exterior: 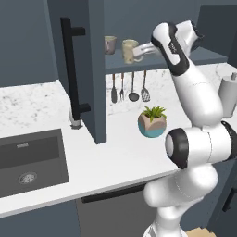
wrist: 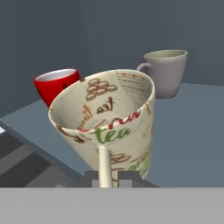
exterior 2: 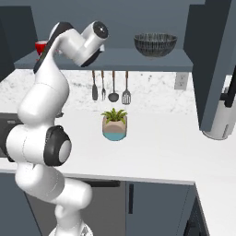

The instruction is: Gather all objects into one cabinet and sort the glasses and bowls to opposite sides.

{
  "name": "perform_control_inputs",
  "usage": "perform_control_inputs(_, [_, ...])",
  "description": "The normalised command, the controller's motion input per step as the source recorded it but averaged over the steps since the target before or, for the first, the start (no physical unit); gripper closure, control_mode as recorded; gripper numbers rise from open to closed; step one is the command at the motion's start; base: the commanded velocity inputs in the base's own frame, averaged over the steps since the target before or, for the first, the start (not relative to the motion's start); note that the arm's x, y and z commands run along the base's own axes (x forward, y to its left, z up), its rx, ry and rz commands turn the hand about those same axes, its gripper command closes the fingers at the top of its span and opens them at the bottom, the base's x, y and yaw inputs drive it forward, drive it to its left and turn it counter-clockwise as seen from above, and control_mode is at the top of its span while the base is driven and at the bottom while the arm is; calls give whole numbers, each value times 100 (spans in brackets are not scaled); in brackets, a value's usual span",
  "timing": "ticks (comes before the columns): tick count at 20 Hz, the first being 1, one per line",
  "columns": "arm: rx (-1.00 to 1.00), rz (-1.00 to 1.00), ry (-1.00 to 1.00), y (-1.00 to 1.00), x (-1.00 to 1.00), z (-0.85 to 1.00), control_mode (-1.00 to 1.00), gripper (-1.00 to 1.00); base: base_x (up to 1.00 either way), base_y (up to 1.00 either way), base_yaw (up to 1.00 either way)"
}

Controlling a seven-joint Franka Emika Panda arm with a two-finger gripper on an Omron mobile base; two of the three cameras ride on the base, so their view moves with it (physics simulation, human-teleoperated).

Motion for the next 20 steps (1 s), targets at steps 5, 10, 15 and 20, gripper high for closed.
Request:
perform_control_inputs(5, [0,-7,0,58,5,1,-100,100,0,0,0])
perform_control_inputs(10, [4,-6,2,27,21,0,-100,100,0,0,0])
perform_control_inputs(15, [2,-2,1,4,49,0,-100,100,0,0,0])
perform_control_inputs(20, [1,0,3,0,53,0,-100,100,0,0,0])
